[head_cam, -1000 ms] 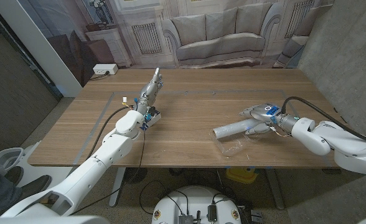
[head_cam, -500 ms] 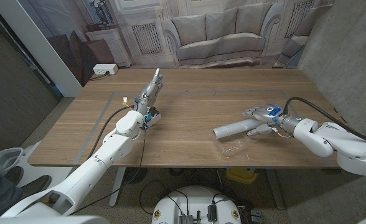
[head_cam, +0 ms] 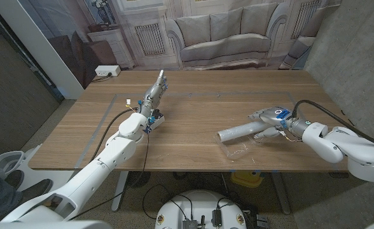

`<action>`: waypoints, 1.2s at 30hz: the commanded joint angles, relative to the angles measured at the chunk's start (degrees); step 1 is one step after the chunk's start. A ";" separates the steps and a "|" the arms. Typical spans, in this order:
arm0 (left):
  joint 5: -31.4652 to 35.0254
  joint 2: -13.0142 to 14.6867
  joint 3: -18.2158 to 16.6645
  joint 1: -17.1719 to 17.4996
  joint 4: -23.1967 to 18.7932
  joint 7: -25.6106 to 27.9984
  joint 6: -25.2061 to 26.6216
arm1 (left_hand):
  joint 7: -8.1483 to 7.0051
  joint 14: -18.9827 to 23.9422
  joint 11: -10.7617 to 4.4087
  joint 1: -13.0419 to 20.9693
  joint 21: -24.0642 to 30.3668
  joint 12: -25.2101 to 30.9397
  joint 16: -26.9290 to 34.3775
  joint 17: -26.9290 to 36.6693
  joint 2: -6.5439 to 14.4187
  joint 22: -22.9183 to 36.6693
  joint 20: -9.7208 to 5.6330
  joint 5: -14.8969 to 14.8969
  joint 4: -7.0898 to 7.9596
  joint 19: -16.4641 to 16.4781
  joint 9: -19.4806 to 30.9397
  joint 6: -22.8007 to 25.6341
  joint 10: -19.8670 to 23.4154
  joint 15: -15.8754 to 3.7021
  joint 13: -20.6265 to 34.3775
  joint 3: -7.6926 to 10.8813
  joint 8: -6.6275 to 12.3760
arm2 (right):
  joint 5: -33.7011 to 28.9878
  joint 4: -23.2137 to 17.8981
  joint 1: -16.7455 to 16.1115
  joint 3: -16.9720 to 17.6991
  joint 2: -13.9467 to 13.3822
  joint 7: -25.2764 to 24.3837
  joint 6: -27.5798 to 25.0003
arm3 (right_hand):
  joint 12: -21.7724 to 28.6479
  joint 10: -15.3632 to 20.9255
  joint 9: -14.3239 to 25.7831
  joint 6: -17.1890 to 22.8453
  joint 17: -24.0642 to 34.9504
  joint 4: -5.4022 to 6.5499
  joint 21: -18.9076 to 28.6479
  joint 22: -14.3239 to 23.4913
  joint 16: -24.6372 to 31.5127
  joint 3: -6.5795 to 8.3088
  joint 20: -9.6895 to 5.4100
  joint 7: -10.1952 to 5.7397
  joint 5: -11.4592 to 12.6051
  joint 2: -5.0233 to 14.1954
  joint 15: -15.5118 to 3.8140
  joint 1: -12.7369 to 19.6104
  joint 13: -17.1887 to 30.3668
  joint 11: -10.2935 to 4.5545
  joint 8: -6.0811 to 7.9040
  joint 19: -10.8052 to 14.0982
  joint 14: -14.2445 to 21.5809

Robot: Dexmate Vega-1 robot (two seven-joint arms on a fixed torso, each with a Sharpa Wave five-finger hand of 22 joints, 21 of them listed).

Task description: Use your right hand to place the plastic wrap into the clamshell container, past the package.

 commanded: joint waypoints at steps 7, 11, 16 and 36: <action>-0.74 -0.05 -0.26 -0.68 1.73 -1.64 -0.96 | -0.07 -0.36 -0.25 0.25 0.07 -0.02 -0.14 0.16 0.18 0.31 0.34 -0.08 -0.15 0.04 0.18 0.65 0.17 0.09 0.21 -0.31 -0.33 | 2.10 -4.91 -2.25 1.53 -5.31 -2.62 -4.62 | 0.33 -0.30 0.11 -0.47 0.20 0.31 -0.14 0.07 0.38 -0.55 -1.62 -0.05 0.62 -0.14 -3.24 -0.82 0.14 0.19 0.34 0.25 -0.22; -1.08 -0.05 -0.38 -0.89 2.43 -2.24 -1.24 | -0.05 -0.34 -0.24 0.26 0.07 -0.03 -0.13 0.16 0.19 0.31 0.37 -0.08 -0.15 0.04 0.18 0.62 0.15 0.10 0.21 -0.30 -0.35 | 2.40 -6.02 -1.98 1.41 -5.96 -3.06 -5.22 | 0.37 -0.32 0.11 -0.55 0.20 0.44 -0.16 0.08 0.46 -0.73 -1.66 -0.09 0.77 -0.21 -3.30 -1.11 0.14 0.19 0.37 0.37 -0.10; -1.46 -0.08 -0.45 -1.26 3.48 -3.21 -1.65 | -0.04 -0.39 -0.26 0.26 0.07 -0.01 -0.15 0.16 0.20 0.31 0.36 -0.09 -0.14 0.02 0.18 0.68 0.19 0.15 0.21 -0.30 -0.33 | 3.15 -7.00 -1.64 1.20 -6.19 -3.74 -6.21 | 0.53 -0.09 0.12 -0.55 0.21 0.68 -0.19 0.08 0.56 -1.01 -1.71 -0.04 0.99 -0.30 -3.36 -1.62 0.14 0.26 0.46 0.58 0.08; -2.20 0.90 -0.90 -1.91 4.81 -5.54 -2.17 | -0.03 -0.35 -0.22 0.28 0.07 0.03 -0.13 0.16 0.21 0.31 0.34 -0.12 -0.14 0.02 0.19 0.66 0.30 0.05 0.21 -0.30 -0.35 | 6.63 -7.90 -0.87 1.52 -2.90 -8.57 -9.10 | 1.15 0.92 0.11 -0.25 0.21 1.59 -0.33 0.09 0.92 -2.11 -2.04 0.22 1.92 -0.57 -3.57 -3.52 0.14 0.47 0.86 1.46 1.01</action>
